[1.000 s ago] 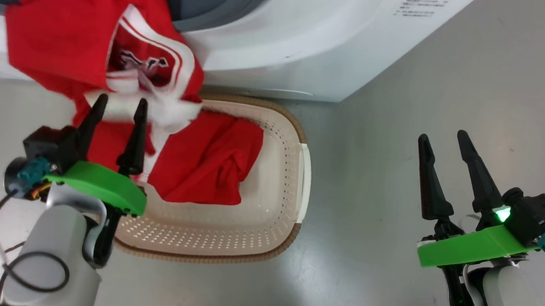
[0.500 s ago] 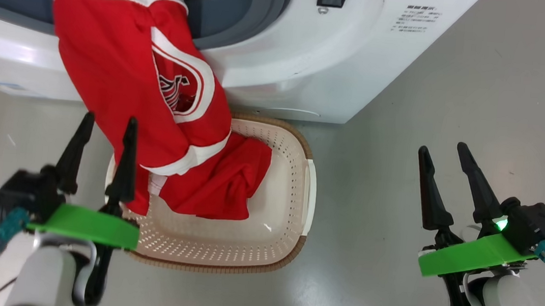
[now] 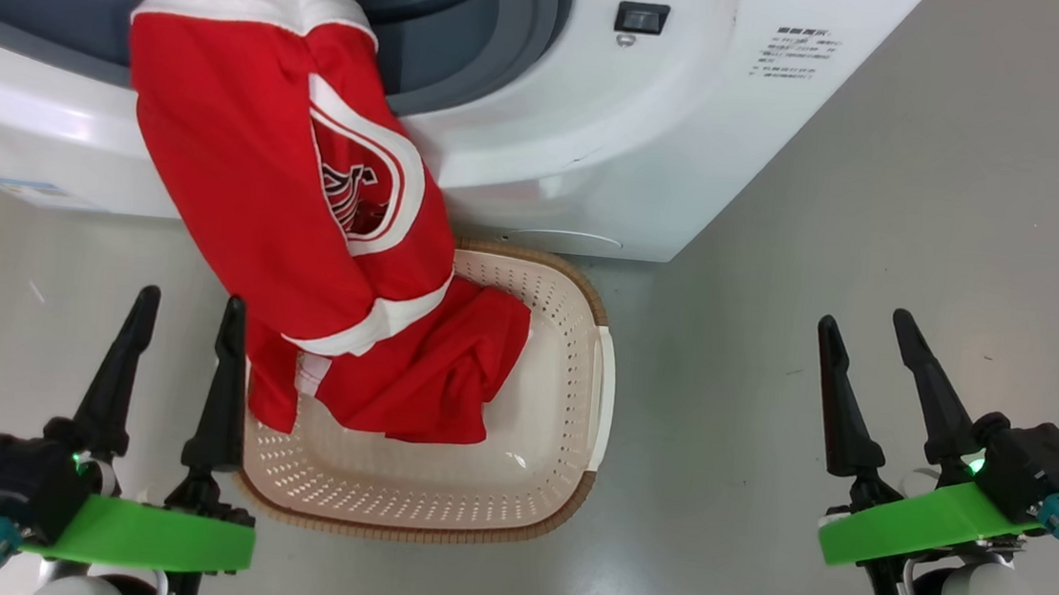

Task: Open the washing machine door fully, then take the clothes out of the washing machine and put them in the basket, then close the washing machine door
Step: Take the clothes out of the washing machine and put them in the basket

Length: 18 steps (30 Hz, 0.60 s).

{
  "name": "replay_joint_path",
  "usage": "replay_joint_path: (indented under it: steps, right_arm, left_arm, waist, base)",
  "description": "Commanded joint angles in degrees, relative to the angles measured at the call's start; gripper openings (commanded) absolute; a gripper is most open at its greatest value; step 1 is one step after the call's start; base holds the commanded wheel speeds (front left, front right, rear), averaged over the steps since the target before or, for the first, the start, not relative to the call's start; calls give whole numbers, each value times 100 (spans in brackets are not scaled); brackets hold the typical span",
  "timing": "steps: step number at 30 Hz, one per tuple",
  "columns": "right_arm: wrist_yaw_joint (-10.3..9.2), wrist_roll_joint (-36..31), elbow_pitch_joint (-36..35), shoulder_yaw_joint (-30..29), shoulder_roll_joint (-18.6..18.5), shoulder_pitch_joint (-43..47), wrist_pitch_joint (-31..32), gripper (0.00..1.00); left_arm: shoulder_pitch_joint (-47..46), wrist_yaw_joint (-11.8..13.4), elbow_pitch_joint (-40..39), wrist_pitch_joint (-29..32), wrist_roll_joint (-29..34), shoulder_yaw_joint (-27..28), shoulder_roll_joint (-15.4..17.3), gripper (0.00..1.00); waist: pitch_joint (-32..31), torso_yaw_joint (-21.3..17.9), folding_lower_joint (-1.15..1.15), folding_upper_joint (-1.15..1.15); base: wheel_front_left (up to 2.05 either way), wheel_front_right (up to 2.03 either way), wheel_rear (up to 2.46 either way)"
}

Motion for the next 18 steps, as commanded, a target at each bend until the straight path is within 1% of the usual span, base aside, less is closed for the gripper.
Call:
replay_joint_path:
  steps: [1,9,14,18]
  right_arm:
    - [36,-14,-136,114,-6,129,-36,100]
    - [36,-15,-154,120,-6,119,-36,100]
    - [36,3,-162,114,-6,72,-36,100]
    - [36,25,-165,116,-6,35,-36,100]
  left_arm:
    - [109,-32,-193,-28,60,205,60,100]
    - [70,-32,-208,-28,51,135,30,100]
    - [-162,-32,26,-28,39,30,94,100]
    - [-500,-32,395,-28,11,-89,155,100]
  waist:
    - [1,-4,0,0]
    - [43,-40,0,0]
    - [104,-52,0,0]
    - [169,-66,0,0]
  base:
    - [0,0,0]
    - [0,0,0]
    - [0,0,0]
    - [0,0,0]
